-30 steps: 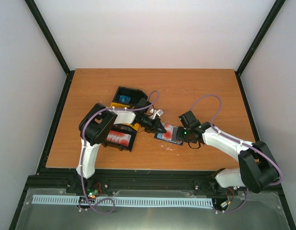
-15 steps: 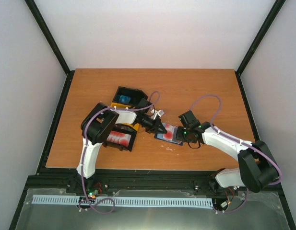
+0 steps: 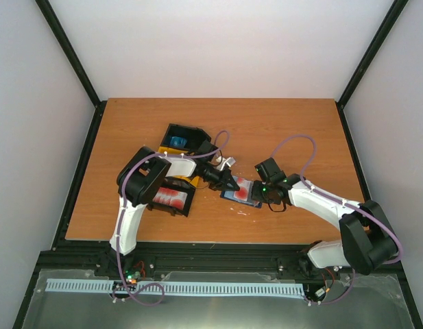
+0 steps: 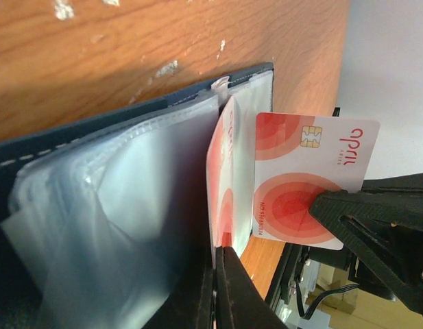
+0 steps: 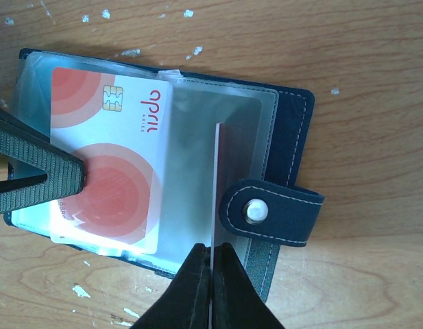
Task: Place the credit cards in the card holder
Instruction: Insert the credit card into the card holder.
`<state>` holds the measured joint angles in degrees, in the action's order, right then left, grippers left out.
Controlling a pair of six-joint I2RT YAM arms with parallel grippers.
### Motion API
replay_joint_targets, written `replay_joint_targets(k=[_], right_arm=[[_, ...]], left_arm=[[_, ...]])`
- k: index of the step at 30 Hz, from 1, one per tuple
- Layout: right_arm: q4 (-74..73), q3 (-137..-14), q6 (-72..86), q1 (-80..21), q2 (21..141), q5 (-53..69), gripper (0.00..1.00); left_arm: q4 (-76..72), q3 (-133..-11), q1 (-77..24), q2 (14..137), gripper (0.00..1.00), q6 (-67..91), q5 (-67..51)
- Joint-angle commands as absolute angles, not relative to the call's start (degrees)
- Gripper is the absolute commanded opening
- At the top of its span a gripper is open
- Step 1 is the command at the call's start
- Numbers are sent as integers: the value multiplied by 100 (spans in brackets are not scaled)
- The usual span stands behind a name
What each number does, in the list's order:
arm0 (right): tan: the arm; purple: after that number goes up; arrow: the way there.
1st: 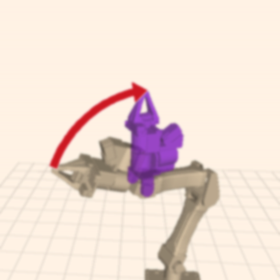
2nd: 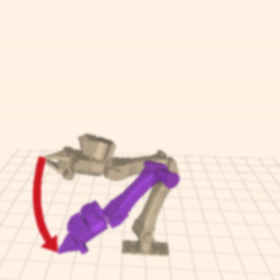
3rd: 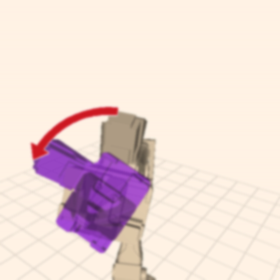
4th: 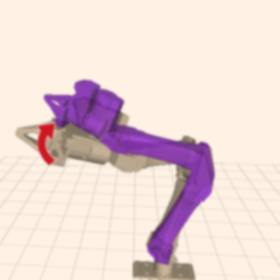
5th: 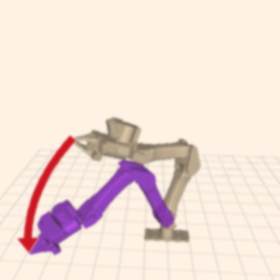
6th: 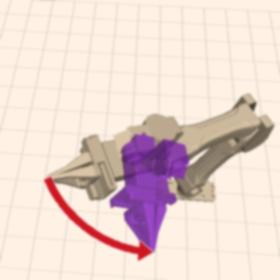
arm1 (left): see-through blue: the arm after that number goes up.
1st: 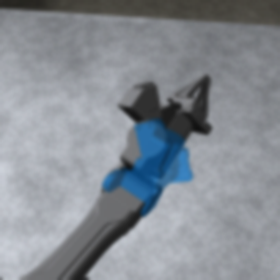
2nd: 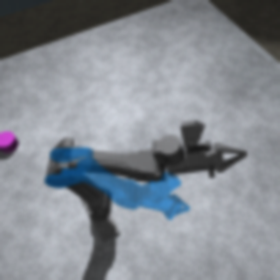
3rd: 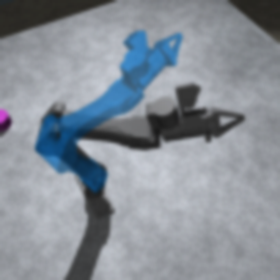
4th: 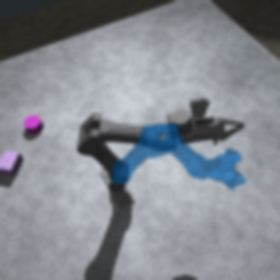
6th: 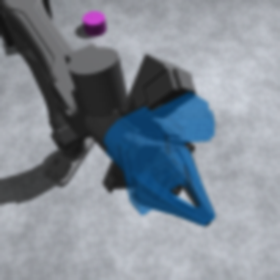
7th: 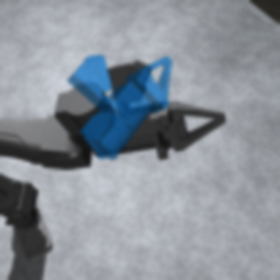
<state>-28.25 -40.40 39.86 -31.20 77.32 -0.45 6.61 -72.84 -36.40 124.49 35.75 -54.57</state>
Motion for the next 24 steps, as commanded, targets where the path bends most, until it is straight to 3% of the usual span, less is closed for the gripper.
replay_joint_targets(k=[1, 14, 24], right_arm=[[-2873, -3927, 3976, -3091, 7988, -105, 3], [-2839, -3931, 4002, -3090, 8050, -62, 3], [-2800, -3946, 3974, -3089, 8055, -59, 3]], left_arm=[[796, -7250, -3709, 12595, 1, 3890, -5218], [767, -7129, -3704, 12606, 1, 4034, -5427], [1322, -7789, -3898, 12969, 2, 3657, -5453]])
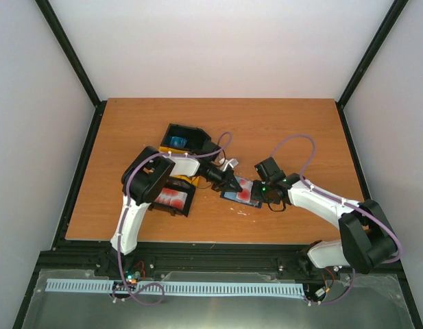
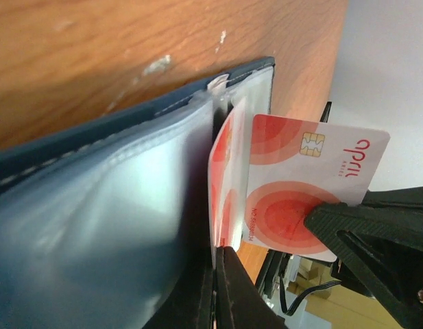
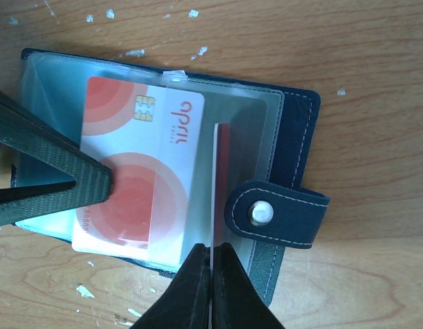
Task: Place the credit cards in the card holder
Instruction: Insert the credit card into the card holder.
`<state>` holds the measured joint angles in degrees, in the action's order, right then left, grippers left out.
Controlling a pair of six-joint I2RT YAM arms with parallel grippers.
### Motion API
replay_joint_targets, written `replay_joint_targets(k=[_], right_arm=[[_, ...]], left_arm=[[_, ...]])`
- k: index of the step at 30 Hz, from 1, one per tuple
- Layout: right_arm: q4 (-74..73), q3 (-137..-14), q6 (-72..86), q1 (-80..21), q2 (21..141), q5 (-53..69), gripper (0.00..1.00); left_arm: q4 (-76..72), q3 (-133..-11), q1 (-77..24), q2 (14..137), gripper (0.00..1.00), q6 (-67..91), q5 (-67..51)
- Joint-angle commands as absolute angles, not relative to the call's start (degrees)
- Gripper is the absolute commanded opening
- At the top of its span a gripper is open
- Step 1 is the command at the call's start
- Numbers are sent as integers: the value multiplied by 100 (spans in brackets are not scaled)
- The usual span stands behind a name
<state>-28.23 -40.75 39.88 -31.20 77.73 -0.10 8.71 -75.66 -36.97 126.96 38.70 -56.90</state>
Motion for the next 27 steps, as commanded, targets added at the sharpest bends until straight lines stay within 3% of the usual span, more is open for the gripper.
replay_joint_targets(k=[1, 5, 10, 13, 27], right_arm=[[-2797, -3946, 3974, -3090, 8053, -54, 3], [-2782, -3955, 3974, -3087, 8042, -53, 3], [-2821, -3999, 3955, -3087, 8031, -101, 3], [-2799, -3986, 3956, -3086, 8041, -80, 3], [-2770, -3968, 3958, -3088, 8067, -63, 3]], left_arm=[[1347, -7840, -3924, 12991, 3, 3650, -5409], [1534, -7942, -3980, 12983, 11, 3608, -5211], [2694, -8239, -4066, 12656, 40, 3312, -4333], [2934, -8171, -4074, 12400, 50, 3262, -4022], [3659, -8566, -4078, 12170, 54, 3219, -3315]])
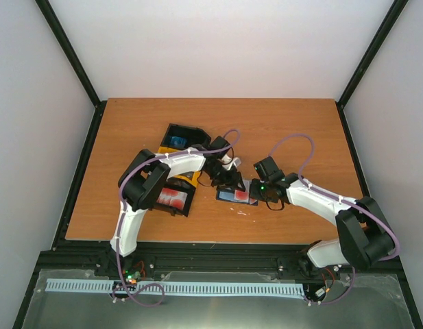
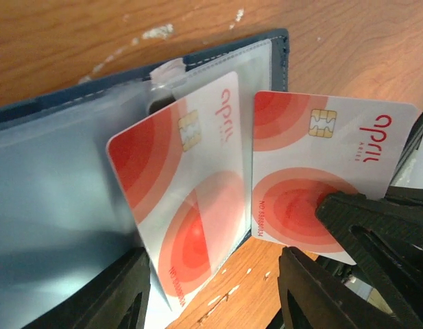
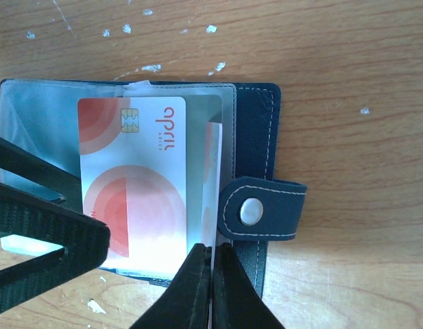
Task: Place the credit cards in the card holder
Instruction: Insert the credit card into the card holder.
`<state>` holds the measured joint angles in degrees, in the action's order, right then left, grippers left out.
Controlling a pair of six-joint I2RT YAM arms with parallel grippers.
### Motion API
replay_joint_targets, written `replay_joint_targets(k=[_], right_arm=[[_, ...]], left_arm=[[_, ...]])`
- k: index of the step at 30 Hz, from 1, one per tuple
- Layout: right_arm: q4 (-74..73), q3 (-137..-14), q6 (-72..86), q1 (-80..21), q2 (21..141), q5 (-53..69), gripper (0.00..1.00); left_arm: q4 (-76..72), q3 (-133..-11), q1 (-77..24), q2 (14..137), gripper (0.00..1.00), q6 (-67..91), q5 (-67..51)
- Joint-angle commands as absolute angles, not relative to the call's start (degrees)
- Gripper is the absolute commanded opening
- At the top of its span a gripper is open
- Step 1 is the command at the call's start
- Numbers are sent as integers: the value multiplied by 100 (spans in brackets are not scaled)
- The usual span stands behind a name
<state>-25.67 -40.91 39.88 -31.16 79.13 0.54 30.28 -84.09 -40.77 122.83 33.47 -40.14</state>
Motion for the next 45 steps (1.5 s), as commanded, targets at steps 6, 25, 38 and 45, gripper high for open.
replay_joint_targets(k=[6, 25, 38, 45], right_arm=[[-2760, -3979, 3951, -3092, 8085, -53, 3], [-2677, -3954, 3930, -3086, 8166, -20, 3], [-2830, -4103, 3892, -3089, 7979, -90, 3], [-3483, -4557, 3693, -3089, 7410, -423, 3]], left_arm=[[3691, -8559, -4078, 12199, 48, 3239, -3206], [3572, -9156, -4389, 12819, 17, 2739, -3932], [4036, -9249, -4456, 12528, 34, 2757, -3270], [4097, -9194, -4456, 12214, 35, 2789, -3171]])
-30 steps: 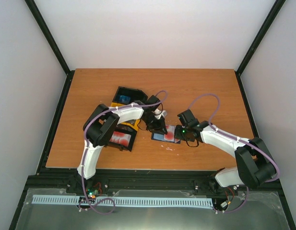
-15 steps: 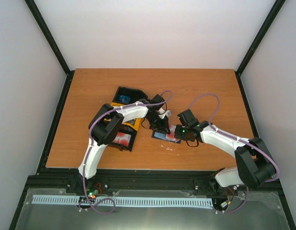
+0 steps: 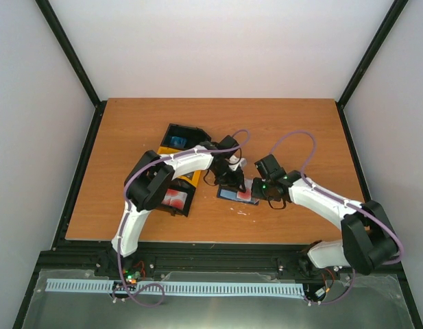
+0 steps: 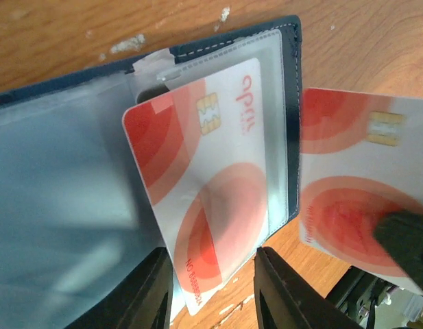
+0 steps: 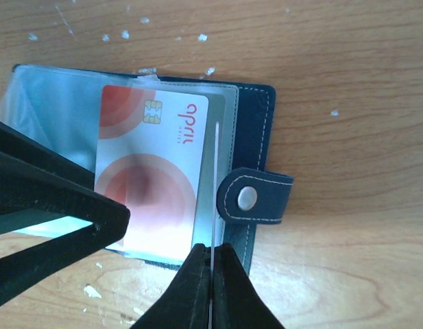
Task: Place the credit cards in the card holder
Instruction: Insert the credit card into the card holder.
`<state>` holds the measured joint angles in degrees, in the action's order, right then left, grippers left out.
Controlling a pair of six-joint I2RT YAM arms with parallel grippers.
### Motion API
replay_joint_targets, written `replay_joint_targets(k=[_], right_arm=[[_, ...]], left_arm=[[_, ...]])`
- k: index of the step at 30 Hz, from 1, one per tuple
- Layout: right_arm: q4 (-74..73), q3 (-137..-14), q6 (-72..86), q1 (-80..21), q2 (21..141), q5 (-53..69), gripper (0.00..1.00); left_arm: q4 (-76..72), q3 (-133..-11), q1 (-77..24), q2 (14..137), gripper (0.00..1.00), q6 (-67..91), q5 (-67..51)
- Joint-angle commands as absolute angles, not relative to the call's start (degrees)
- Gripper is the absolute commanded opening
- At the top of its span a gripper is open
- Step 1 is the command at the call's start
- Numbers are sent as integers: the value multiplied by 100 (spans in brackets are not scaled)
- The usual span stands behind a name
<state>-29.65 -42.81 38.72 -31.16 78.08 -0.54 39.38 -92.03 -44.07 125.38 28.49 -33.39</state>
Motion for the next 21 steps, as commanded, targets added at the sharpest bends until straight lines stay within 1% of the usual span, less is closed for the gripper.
replay_joint_targets(k=[1, 3, 10, 16, 18, 20, 21], right_arm=[[-3532, -4576, 3670, -3086, 7386, -492, 3], [-3552, -4528, 3624, -3091, 7417, -585, 3], [-3416, -4314, 3606, -3089, 7671, -834, 3], [-3235, -4200, 3612, -3088, 7929, -792, 3], [-3182, -4166, 3623, -3094, 7978, -737, 3], [-3106, -4114, 3644, -3093, 7993, -677, 3], [-3088, -4087, 3656, -3094, 7990, -655, 3]], left_arm=[[4096, -9197, -4455, 12216, 34, 2805, -3160], [4107, -9182, -4454, 12240, 31, 2841, -3118], [4097, -9113, -4460, 12288, 32, 2866, -3092], [3906, -9093, -4465, 12405, 31, 2838, -3357], [3905, -9125, -4465, 12462, 32, 2855, -3363], [3888, -9146, -4464, 12514, 36, 2886, -3326], [3868, -9143, -4458, 12529, 37, 2883, -3334]])
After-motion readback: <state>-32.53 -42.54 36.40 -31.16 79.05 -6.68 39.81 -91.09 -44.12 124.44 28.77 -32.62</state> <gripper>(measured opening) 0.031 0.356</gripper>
